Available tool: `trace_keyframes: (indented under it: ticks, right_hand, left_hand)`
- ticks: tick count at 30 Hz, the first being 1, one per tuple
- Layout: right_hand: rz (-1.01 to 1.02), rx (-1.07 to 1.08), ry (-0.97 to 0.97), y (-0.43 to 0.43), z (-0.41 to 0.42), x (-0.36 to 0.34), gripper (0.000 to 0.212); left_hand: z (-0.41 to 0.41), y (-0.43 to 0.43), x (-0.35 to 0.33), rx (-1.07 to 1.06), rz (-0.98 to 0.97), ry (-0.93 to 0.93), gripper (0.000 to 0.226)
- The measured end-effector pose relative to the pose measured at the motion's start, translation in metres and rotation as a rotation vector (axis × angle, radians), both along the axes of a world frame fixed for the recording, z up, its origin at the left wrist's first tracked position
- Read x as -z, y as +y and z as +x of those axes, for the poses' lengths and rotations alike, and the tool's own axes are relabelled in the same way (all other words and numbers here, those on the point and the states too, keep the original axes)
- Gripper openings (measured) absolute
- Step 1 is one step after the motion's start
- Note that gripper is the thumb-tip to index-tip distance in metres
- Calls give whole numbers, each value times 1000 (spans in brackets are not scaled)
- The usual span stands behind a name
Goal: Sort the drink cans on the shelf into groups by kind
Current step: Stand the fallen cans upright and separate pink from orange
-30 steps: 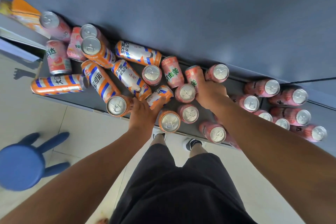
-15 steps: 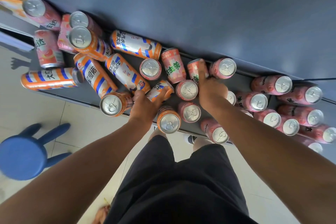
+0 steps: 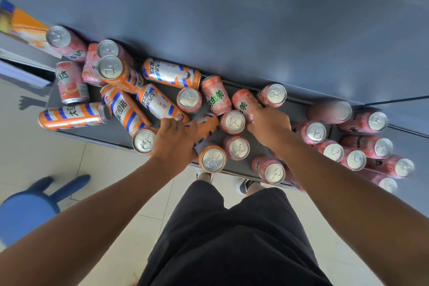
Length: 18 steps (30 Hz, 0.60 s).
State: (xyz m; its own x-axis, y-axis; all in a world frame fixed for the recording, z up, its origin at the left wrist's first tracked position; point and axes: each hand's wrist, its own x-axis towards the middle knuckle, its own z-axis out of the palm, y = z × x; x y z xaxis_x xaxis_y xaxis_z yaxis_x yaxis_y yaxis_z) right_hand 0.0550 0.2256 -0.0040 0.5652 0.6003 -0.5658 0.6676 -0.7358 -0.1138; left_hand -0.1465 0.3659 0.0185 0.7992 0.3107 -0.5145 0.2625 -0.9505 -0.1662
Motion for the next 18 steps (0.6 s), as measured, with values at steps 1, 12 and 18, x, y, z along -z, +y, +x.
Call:
trace_keyframes:
  ticks: [1,12,18]
  right_hand:
    - [4,0,4,-1,-1,-2,74]
    - [-45,-46,-64,-12,-13,-26,49]
    - [17,-26,-13,-15,-17,-27,47]
  left_hand:
    - [2,2,-1,-2,-36,-38,52]
    - [5,6,-19,105,-323,-188,66]
    - [15,7,-23,72,-456,-171,71]
